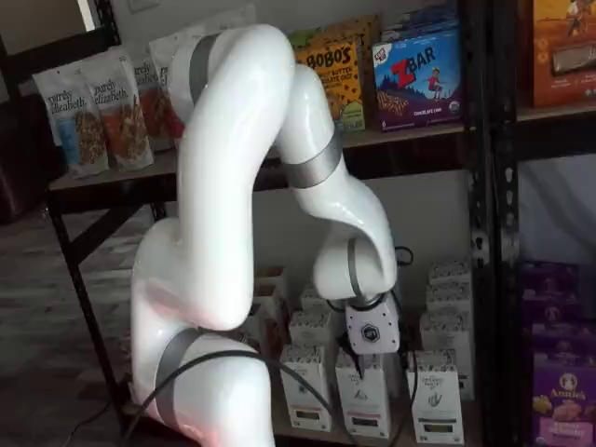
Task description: Pick up the white box with a green strip in the middle, on the bottom shelf, the sixth box from the left
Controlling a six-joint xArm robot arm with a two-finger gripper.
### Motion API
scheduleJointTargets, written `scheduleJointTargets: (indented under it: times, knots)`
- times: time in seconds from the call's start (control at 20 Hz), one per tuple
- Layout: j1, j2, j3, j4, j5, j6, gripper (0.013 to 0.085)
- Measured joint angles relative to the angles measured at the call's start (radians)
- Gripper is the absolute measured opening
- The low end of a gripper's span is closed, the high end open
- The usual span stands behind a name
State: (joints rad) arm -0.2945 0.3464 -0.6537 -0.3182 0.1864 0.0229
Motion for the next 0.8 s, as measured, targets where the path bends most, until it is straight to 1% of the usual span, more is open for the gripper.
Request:
scheduleJointTargets:
  times: [0.05,0.1,0.15,0.25,0.35,0.45,0.5,0.7,0.8]
  knots:
    - [-0.003,0.019,-0.019,-0.001,-0.001,-0.002,0.0850]
    - [-0.005,0.038,-0.036,0.019,-0.008,-0.023,0.0850]
    - [-0.008,0.051,-0.050,0.029,-0.007,-0.035,0.0850]
    - [-0.018,0.084,-0.089,0.017,-0.005,-0.034,0.0850]
    - [-0.028,0.117,-0.130,-0.014,-0.007,-0.013,0.0850]
    - [-0.030,0.146,-0.167,-0.023,0.003,-0.007,0.0850]
    - [-0.030,0.159,-0.183,-0.019,0.006,-0.011,0.0850]
    - [-0.026,0.204,-0.233,0.046,0.010,-0.071,0.0850]
    - [-0.027,0.226,-0.258,0.044,0.009,-0.070,0.0850]
